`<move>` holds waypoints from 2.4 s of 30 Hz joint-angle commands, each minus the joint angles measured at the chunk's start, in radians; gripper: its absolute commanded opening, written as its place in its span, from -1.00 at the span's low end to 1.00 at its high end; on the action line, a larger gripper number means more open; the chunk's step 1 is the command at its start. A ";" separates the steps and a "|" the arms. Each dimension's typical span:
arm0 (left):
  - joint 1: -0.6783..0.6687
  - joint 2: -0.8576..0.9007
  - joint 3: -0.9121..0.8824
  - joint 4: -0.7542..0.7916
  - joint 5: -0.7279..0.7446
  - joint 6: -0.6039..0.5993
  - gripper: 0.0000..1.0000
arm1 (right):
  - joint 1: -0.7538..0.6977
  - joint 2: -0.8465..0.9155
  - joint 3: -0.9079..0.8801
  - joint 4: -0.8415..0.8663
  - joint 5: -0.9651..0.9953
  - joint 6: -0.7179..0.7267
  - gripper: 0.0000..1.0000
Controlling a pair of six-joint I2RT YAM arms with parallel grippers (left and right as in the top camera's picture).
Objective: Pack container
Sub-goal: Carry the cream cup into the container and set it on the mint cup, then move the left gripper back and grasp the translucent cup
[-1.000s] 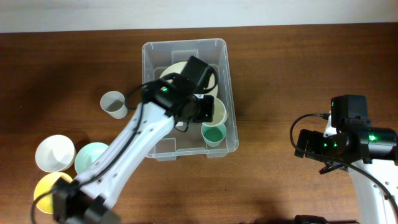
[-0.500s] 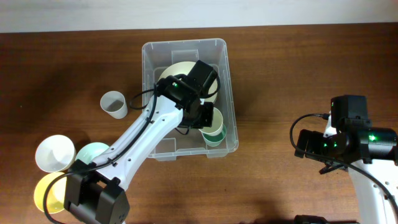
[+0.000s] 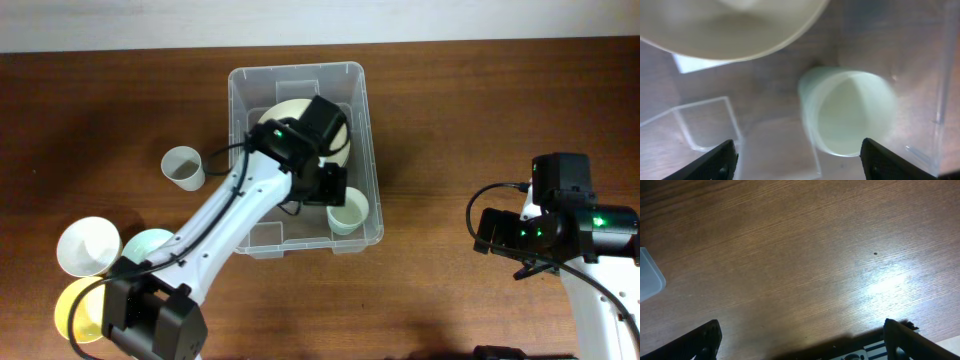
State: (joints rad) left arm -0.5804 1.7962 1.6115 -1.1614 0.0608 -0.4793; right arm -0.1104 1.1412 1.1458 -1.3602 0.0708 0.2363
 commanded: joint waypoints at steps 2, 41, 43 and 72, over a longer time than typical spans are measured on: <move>0.137 -0.073 0.080 -0.046 -0.141 0.005 0.74 | 0.005 -0.001 -0.002 0.000 0.009 0.007 0.98; 0.804 0.327 0.068 0.025 -0.056 0.199 0.69 | 0.005 -0.001 -0.002 0.006 0.009 0.007 0.98; 0.803 0.332 0.068 0.039 -0.056 0.198 0.65 | 0.005 -0.001 -0.002 0.006 0.009 0.007 0.99; 0.674 0.047 0.263 -0.171 -0.006 0.227 -0.99 | 0.005 -0.001 -0.002 0.005 0.009 0.007 0.98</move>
State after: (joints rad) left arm 0.1440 1.9553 1.8420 -1.3155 0.0380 -0.2684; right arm -0.1104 1.1412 1.1458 -1.3567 0.0708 0.2356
